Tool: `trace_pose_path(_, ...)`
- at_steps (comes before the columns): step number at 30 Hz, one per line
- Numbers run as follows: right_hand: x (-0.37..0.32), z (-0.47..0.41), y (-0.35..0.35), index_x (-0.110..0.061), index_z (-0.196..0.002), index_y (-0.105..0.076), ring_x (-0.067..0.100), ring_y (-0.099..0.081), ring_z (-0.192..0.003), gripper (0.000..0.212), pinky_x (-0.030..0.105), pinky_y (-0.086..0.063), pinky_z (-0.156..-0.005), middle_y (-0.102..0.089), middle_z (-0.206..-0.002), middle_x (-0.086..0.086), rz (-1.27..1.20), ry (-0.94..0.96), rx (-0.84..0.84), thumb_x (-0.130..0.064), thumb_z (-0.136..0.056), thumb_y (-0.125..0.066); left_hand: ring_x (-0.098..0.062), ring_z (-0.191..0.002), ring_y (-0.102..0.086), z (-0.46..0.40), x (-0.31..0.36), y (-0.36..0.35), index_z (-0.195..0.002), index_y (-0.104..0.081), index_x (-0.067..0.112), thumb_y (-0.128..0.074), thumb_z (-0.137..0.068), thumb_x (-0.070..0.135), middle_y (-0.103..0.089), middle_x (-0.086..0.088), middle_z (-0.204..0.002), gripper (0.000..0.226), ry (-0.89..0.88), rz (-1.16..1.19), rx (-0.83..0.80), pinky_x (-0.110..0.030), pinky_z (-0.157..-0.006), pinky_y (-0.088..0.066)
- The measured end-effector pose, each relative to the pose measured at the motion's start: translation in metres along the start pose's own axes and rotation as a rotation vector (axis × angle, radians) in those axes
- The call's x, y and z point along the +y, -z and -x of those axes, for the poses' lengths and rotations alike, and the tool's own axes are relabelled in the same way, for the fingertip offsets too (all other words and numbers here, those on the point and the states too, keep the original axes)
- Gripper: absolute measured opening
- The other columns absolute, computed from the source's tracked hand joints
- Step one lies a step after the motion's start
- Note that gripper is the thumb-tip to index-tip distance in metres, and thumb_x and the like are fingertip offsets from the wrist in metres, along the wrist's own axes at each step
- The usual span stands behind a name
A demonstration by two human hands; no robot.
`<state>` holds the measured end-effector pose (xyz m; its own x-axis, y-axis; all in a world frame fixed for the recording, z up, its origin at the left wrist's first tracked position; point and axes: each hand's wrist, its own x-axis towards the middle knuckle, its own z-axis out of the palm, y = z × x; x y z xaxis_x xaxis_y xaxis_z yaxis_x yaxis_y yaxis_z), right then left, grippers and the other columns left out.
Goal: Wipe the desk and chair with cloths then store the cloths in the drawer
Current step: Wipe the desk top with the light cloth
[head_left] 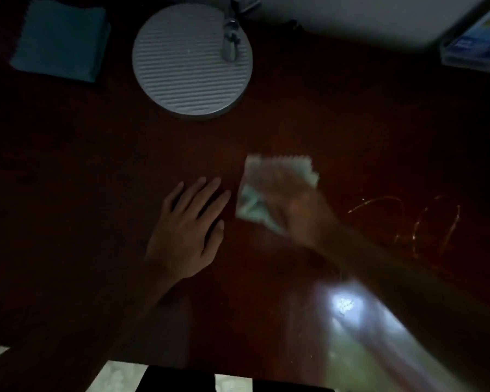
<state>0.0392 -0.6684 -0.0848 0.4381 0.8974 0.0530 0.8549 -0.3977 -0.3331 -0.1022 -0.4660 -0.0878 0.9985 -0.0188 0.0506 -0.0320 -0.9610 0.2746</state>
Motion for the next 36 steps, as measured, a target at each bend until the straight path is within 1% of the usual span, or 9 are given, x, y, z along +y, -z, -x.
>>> trace_pose_path(5,0.063,-0.069,0.020,0.004,-0.136,-0.052,0.046,-0.044,-0.133,0.051,0.057,-0.032,-0.113,-0.049,-0.142,0.026,0.033,-0.302,0.169,-0.017,-0.092,-0.037,-0.026,-0.142,-0.037,0.000,0.004,0.002,-0.142,-0.051,0.016,-0.042,-0.096,0.030,-0.043,-0.007,-0.152,0.049,0.026,-0.016,0.000,-0.050,-0.116,-0.025)
trace_pose_path(11,-0.026,0.055,0.010,-0.008,-0.133,-0.059,0.030,-0.045,-0.137,0.039,0.049,-0.032,-0.115,-0.052,-0.144,0.012,-0.163,0.077,-0.056,-0.022,-0.102,-0.040,-0.026,-0.143,-0.035,0.001,0.003,0.001,-0.143,-0.048,0.017,-0.041,-0.095,0.030,-0.041,-0.007,-0.153,0.050,0.024,-0.030,-0.003,-0.048,-0.117,-0.023)
trace_pose_path(17,0.076,-0.068,0.033,0.004,-0.136,-0.051,0.043,-0.045,-0.133,0.051,0.042,-0.025,-0.114,-0.051,-0.140,0.026,0.030,-0.238,0.131,-0.022,-0.096,-0.034,-0.025,-0.144,-0.033,0.002,0.004,-0.001,-0.144,-0.047,0.018,-0.042,-0.097,0.029,-0.040,-0.007,-0.154,0.049,0.044,-0.031,-0.002,-0.047,-0.117,-0.023)
trace_pose_path(20,0.031,-0.062,0.009,0.003,-0.127,-0.060,0.045,-0.053,-0.124,0.049,0.045,-0.029,-0.111,-0.058,-0.132,0.027,0.041,-0.202,0.226,-0.026,-0.092,-0.040,-0.027,-0.143,-0.033,0.001,0.003,-0.001,-0.144,-0.048,0.017,-0.041,-0.097,0.030,-0.039,-0.008,-0.154,0.049,0.036,-0.049,0.004,-0.046,-0.118,-0.022)
trace_pose_path(24,-0.068,0.040,-0.021,-0.009,-0.136,-0.057,0.028,-0.041,-0.140,0.040,0.047,-0.027,-0.118,-0.051,-0.146,0.011,-0.130,0.052,0.038,-0.020,-0.099,-0.047,-0.032,-0.141,-0.037,0.004,0.004,-0.002,-0.142,-0.048,0.010,-0.041,-0.098,0.030,-0.040,-0.014,-0.152,0.050,0.052,-0.026,0.030,-0.048,-0.115,-0.027)
trace_pose_path(26,-0.057,0.047,-0.020,-0.009,-0.137,-0.056,0.029,-0.043,-0.139,0.040,0.049,-0.032,-0.115,-0.051,-0.146,0.012,-0.131,0.111,-0.011,-0.020,-0.100,-0.046,-0.033,-0.139,-0.040,0.004,0.003,-0.004,-0.140,-0.050,0.007,-0.043,-0.098,0.028,-0.043,-0.016,-0.150,0.047,0.043,-0.016,0.071,-0.049,-0.112,-0.032)
trace_pose_path(31,0.023,-0.043,-0.002,-0.007,-0.140,-0.050,0.038,-0.043,-0.136,0.052,0.055,-0.034,-0.113,-0.049,-0.145,0.019,0.087,-0.211,0.101,-0.025,-0.094,-0.034,-0.032,-0.134,-0.045,0.005,0.004,-0.003,-0.138,-0.052,0.004,-0.047,-0.098,0.022,-0.049,-0.016,-0.145,0.044,0.101,0.000,0.150,-0.044,-0.108,-0.036)
trace_pose_path(33,-0.003,-0.031,-0.011,-0.002,-0.135,-0.054,0.040,-0.048,-0.131,0.052,0.055,-0.037,-0.111,-0.052,-0.141,0.023,0.122,-0.201,0.171,-0.023,-0.091,-0.037,-0.032,-0.133,-0.046,0.007,0.004,-0.004,-0.137,-0.053,0.004,-0.047,-0.098,0.022,-0.050,-0.016,-0.144,0.044,0.112,-0.006,0.166,-0.041,-0.108,-0.034)
trace_pose_path(36,-0.080,0.046,-0.029,-0.008,-0.134,-0.058,0.031,-0.046,-0.135,0.045,0.048,-0.034,-0.114,-0.052,-0.144,0.015,-0.008,0.025,0.043,-0.021,-0.093,-0.047,-0.032,-0.133,-0.045,0.008,0.003,-0.005,-0.136,-0.053,0.003,-0.045,-0.098,0.023,-0.050,-0.016,-0.144,0.044,0.101,-0.014,0.162,-0.040,-0.107,-0.033)
